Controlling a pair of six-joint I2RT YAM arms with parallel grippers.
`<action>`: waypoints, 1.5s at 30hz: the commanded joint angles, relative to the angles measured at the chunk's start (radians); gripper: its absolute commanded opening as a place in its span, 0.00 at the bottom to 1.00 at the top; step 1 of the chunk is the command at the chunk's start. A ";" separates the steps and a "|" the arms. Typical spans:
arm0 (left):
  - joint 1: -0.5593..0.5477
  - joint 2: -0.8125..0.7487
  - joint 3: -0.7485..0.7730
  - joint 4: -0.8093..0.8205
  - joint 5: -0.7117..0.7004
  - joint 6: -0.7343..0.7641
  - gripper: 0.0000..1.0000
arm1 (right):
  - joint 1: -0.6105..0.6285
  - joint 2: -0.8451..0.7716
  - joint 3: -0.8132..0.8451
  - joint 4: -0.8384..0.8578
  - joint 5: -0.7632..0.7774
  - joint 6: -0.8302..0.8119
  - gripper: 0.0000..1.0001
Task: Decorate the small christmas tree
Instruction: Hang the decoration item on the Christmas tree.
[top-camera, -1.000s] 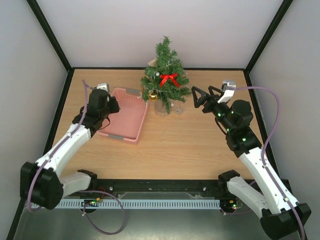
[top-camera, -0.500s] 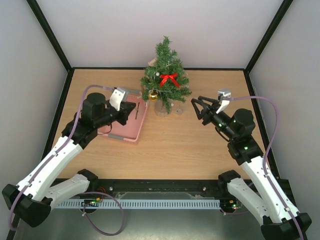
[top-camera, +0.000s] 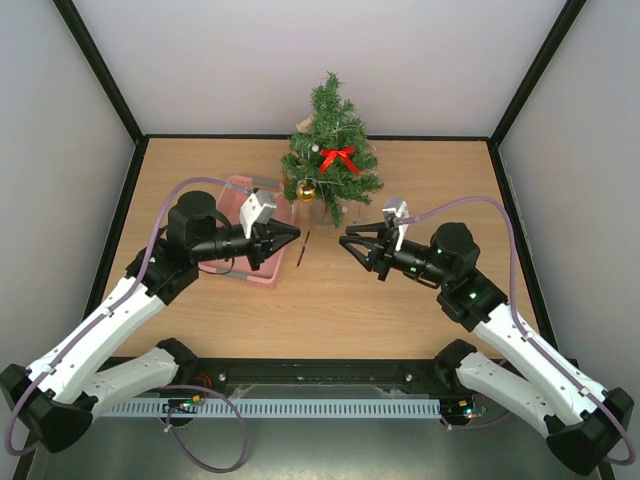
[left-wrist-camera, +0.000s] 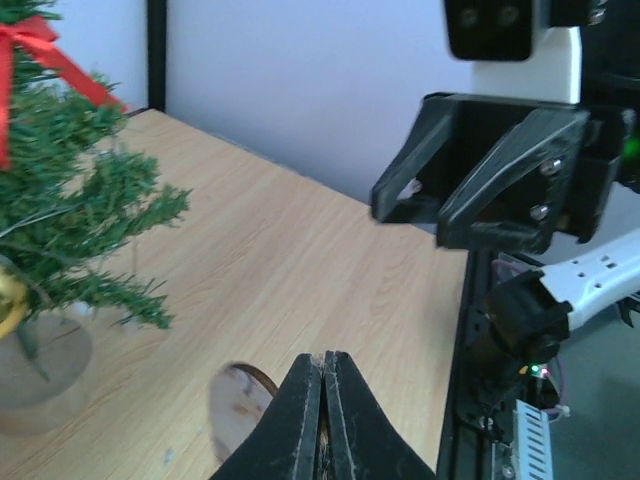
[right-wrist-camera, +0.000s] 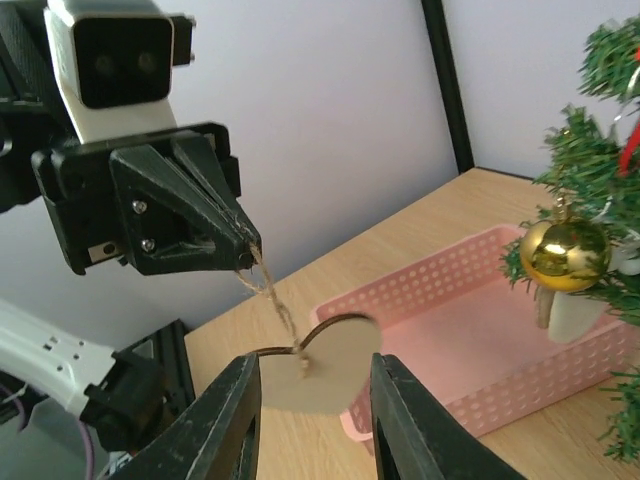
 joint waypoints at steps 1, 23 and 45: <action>-0.025 0.023 0.011 0.066 0.093 0.009 0.02 | 0.034 0.026 0.010 0.065 -0.045 -0.066 0.30; -0.119 0.116 0.056 0.101 -0.060 -0.065 0.02 | 0.128 0.078 -0.028 0.097 0.074 -0.145 0.43; -0.121 0.100 0.053 0.201 -0.117 -0.226 0.02 | 0.187 0.136 0.006 0.072 0.471 -0.118 0.61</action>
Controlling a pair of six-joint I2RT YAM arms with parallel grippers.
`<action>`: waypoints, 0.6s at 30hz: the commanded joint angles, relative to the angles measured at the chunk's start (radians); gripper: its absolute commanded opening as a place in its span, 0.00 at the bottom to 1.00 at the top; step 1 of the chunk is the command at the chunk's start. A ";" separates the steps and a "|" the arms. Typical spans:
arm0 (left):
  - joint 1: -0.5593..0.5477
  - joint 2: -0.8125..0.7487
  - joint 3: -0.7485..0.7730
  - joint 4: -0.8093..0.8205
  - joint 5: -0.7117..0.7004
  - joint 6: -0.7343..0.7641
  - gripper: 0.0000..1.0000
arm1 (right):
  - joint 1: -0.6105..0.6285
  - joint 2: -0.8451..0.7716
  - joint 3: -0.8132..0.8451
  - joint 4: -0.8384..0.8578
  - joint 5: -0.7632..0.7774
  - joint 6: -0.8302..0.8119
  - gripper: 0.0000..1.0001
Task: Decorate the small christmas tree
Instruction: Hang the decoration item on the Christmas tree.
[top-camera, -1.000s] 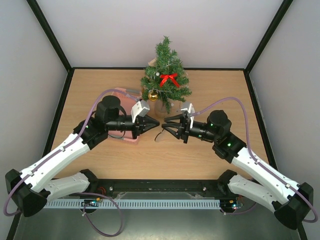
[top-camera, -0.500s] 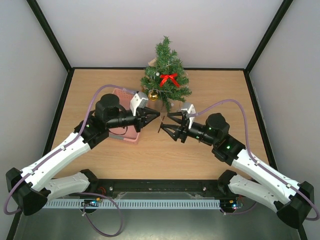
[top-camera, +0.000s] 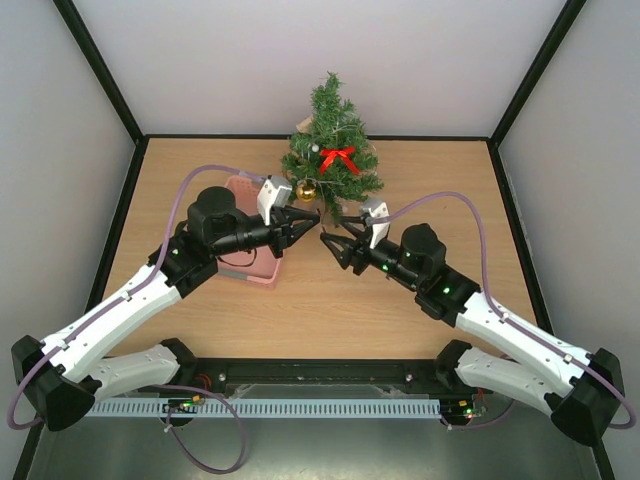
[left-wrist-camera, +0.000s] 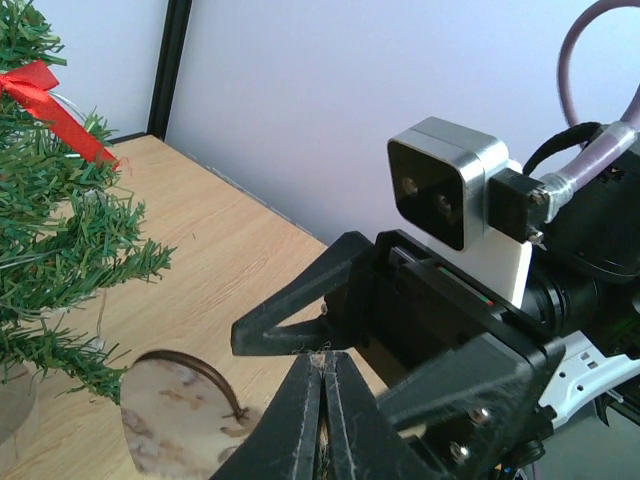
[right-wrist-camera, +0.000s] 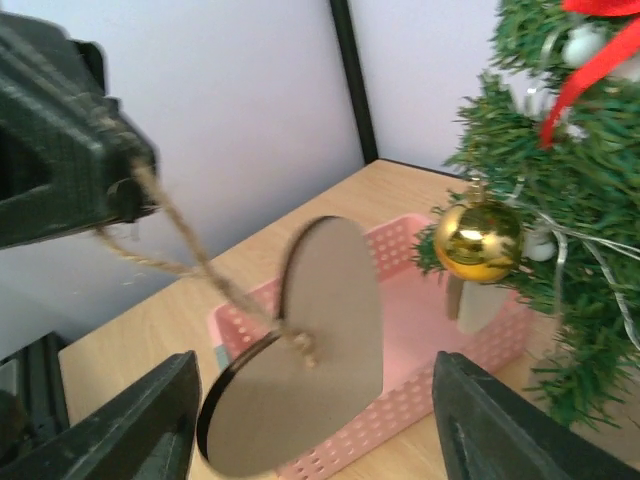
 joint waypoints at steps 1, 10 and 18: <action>-0.005 -0.019 0.023 -0.019 0.008 0.004 0.02 | 0.007 -0.034 0.028 -0.049 0.152 -0.039 0.60; -0.005 -0.017 0.039 -0.054 0.029 0.026 0.02 | 0.008 -0.071 0.010 -0.064 0.157 -0.061 0.37; -0.005 -0.015 0.041 -0.049 0.046 -0.001 0.02 | 0.007 -0.081 0.009 -0.023 0.081 -0.033 0.29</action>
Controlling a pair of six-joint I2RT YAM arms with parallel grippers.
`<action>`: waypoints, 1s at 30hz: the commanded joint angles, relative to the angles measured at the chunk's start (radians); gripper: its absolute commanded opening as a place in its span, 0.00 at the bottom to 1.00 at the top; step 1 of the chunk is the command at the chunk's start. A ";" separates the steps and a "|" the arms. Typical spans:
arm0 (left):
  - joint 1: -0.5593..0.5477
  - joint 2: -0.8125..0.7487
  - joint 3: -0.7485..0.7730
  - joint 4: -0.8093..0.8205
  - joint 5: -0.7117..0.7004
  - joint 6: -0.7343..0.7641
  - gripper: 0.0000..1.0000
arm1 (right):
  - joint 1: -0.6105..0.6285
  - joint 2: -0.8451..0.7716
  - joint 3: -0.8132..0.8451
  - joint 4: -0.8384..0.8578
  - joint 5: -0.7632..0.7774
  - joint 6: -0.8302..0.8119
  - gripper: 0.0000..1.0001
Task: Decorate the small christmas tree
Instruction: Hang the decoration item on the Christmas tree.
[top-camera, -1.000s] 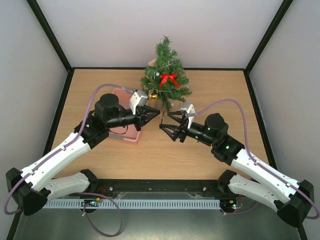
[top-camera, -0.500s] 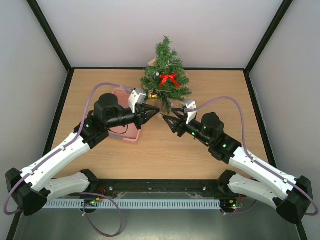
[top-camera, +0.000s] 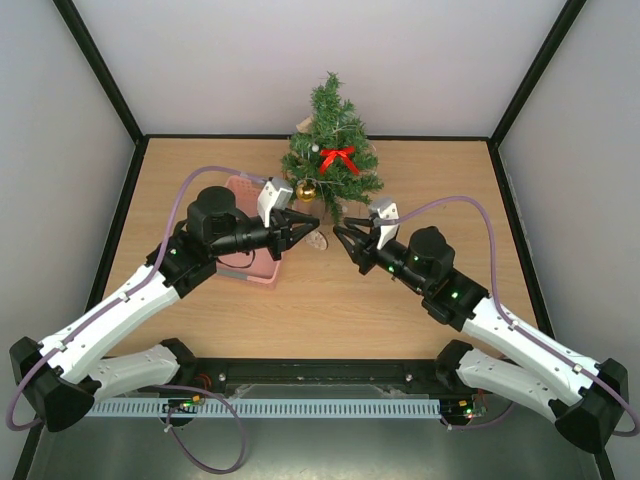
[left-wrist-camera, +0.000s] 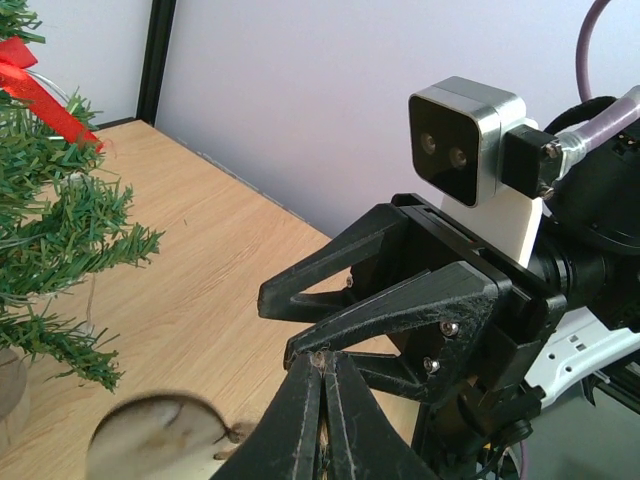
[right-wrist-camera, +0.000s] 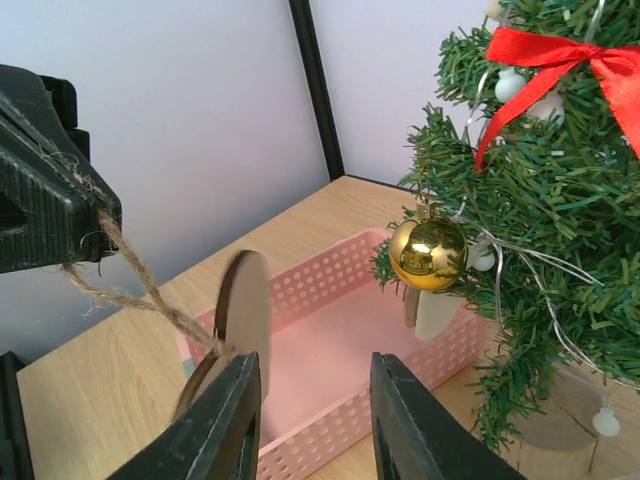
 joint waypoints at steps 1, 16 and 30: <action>-0.004 -0.009 0.028 0.003 0.023 -0.015 0.02 | 0.005 -0.021 0.009 0.034 -0.037 0.008 0.28; -0.004 0.008 0.031 0.013 0.019 -0.027 0.02 | 0.005 -0.034 0.042 0.114 -0.197 0.037 0.21; -0.007 0.019 0.032 0.016 0.069 -0.038 0.02 | 0.008 0.030 0.053 0.152 -0.286 0.013 0.17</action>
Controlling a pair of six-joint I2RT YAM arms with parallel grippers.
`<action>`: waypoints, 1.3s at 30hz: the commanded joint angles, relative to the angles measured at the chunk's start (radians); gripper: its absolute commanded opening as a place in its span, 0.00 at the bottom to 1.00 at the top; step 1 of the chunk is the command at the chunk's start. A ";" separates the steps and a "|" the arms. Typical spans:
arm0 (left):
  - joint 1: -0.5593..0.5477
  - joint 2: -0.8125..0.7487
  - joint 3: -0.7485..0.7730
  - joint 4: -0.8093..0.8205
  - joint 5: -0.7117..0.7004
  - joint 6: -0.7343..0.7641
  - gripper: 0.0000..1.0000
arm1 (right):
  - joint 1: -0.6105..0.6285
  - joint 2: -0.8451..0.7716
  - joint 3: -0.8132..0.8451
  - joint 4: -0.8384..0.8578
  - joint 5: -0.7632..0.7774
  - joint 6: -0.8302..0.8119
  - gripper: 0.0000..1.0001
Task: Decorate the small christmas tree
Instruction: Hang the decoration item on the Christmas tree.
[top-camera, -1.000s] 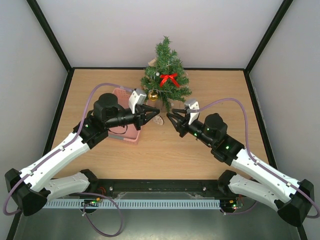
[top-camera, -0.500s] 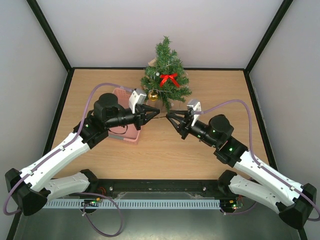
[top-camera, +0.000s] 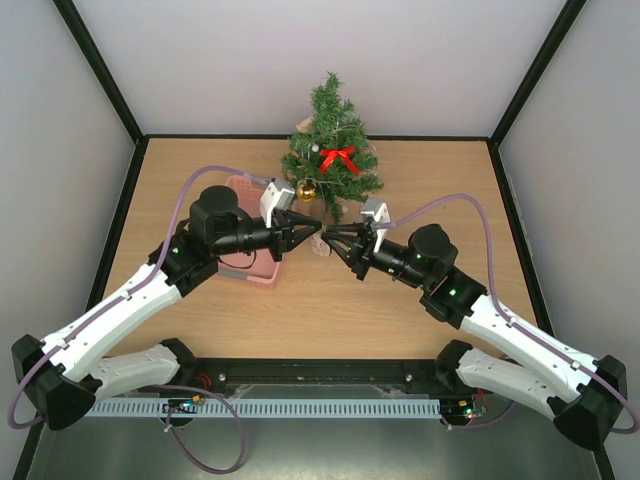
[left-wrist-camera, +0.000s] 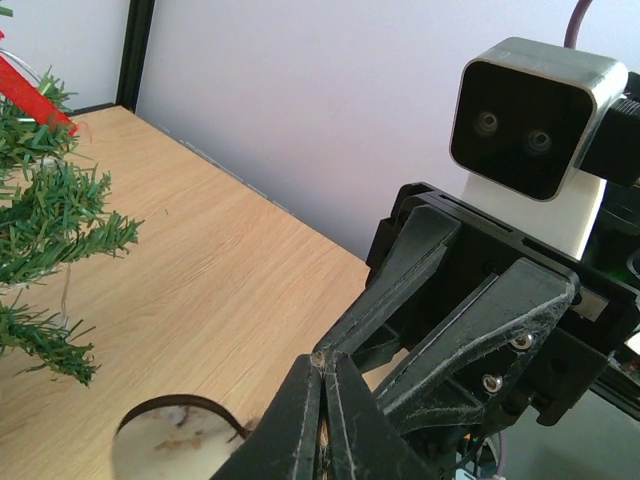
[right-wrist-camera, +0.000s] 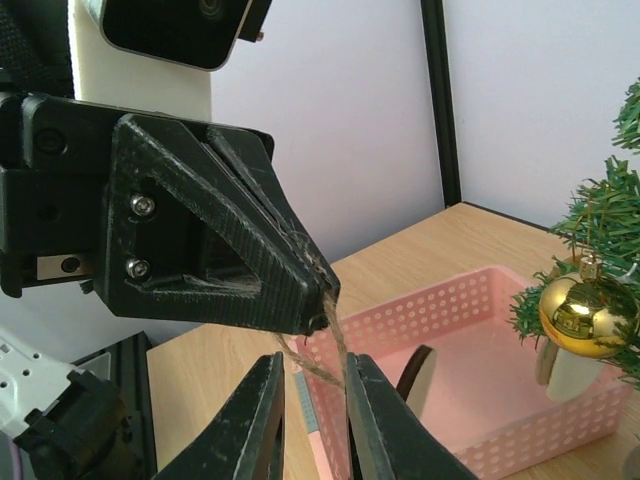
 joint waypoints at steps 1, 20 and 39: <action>-0.008 0.011 0.032 0.015 0.036 -0.015 0.02 | 0.006 0.010 0.031 0.059 -0.042 -0.013 0.16; -0.014 0.010 0.037 -0.003 0.072 -0.014 0.02 | 0.006 0.020 0.006 0.065 0.033 -0.035 0.14; -0.015 0.014 0.036 0.014 0.110 -0.035 0.02 | 0.006 0.028 0.009 0.076 -0.003 -0.045 0.18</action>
